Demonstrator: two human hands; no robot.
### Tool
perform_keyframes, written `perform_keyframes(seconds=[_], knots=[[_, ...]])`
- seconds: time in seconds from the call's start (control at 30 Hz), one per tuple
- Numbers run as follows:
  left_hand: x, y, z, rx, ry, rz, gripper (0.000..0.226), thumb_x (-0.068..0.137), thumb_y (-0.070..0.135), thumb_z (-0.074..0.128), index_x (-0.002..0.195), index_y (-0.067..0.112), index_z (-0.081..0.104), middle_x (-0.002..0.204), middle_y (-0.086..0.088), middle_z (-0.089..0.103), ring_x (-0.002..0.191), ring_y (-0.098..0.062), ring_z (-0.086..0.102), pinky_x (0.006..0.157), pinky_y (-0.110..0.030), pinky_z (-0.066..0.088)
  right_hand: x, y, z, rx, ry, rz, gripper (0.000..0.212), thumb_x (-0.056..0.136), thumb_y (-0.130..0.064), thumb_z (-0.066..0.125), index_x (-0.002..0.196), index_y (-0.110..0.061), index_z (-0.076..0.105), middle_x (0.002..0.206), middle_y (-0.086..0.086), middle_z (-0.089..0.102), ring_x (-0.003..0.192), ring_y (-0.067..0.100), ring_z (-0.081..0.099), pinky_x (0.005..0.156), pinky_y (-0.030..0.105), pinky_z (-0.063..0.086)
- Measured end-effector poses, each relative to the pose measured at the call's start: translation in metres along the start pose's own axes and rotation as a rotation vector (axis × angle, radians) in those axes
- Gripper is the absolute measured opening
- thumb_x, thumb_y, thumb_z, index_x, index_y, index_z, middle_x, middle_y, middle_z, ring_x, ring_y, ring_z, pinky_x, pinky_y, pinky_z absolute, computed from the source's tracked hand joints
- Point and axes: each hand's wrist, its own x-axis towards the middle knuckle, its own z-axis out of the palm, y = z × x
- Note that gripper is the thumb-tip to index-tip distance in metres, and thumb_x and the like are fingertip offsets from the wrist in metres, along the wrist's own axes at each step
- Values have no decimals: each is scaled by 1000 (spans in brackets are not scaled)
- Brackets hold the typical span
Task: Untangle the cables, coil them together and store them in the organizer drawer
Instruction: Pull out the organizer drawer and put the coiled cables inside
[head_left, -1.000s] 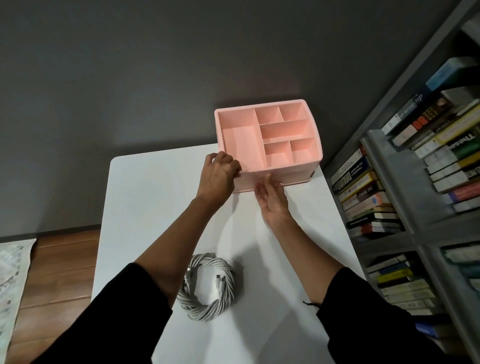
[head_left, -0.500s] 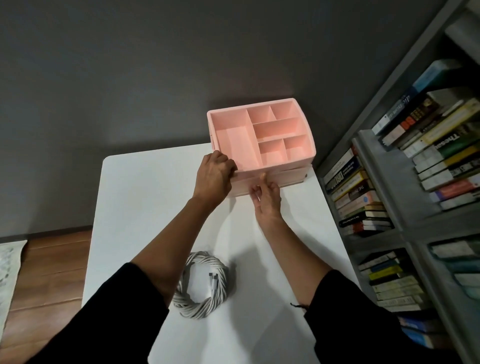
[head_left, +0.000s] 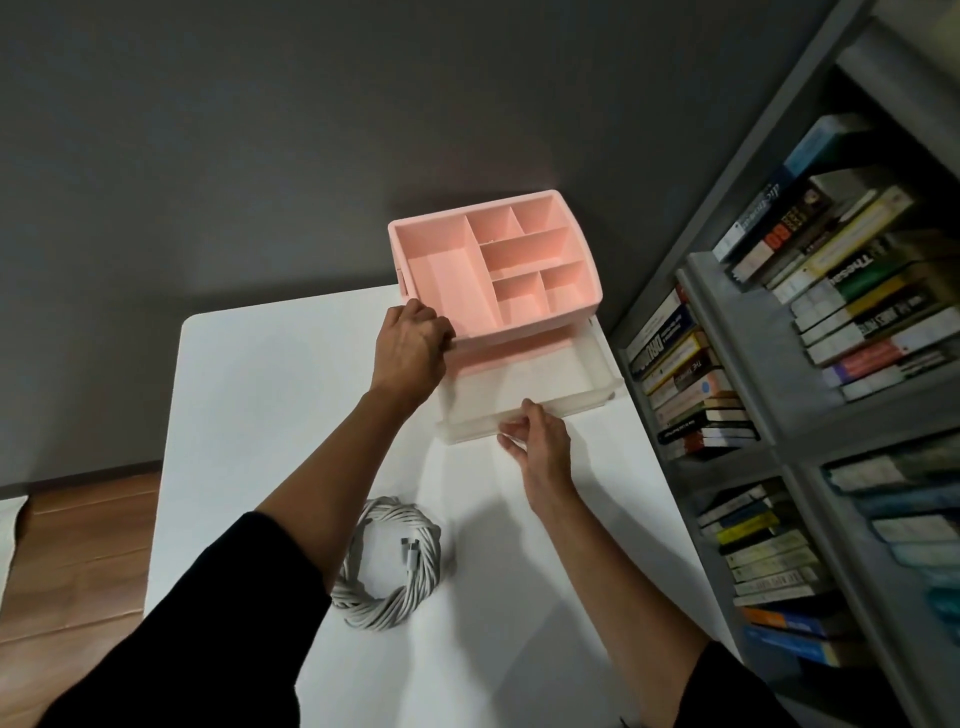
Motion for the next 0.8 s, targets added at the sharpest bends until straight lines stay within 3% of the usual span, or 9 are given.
perform_keyframes(seconds=[0.4, 0.5, 0.6, 0.7, 0.8], knots=[[2, 6, 1, -25, -29, -63, 18, 89, 4, 58, 101, 3, 72, 100, -17, 69, 100, -34, 53, 84, -37, 39, -17, -2, -27, -63, 34, -11, 21, 94, -14, 53, 74, -9, 58, 68, 6, 59, 70, 18, 64, 74, 35, 55], [0, 8, -5, -108, -76, -60, 21, 88, 5, 60, 107, 6, 70, 111, -15, 65, 104, -34, 56, 87, -39, 44, -20, 1, -31, -126, 21, -14, 24, 96, -27, 54, 78, -11, 57, 77, 7, 58, 74, 18, 65, 72, 33, 55], [-23, 7, -13, -177, -2, 14, 31, 87, 8, 64, 117, 5, 64, 126, -15, 57, 117, -36, 50, 96, -45, 42, -29, 12, -32, -233, 44, 10, 29, 99, -41, 44, 86, -17, 53, 87, 8, 58, 74, 20, 63, 66, 31, 53], [-69, -6, -18, -211, 83, -155, 36, 88, 6, 62, 123, 2, 57, 123, -19, 54, 111, -40, 47, 90, -49, 45, -47, 29, -27, -393, 54, 25, 29, 101, -37, 39, 90, -12, 48, 79, 9, 58, 64, 19, 59, 56, 30, 49], [-125, -25, -18, -255, -31, -519, 37, 92, 15, 58, 124, -2, 51, 119, -24, 53, 110, -42, 45, 90, -49, 41, -63, 53, -17, -713, -54, 15, 34, 87, -44, 49, 75, -13, 52, 69, 7, 60, 65, 28, 63, 65, 43, 56]])
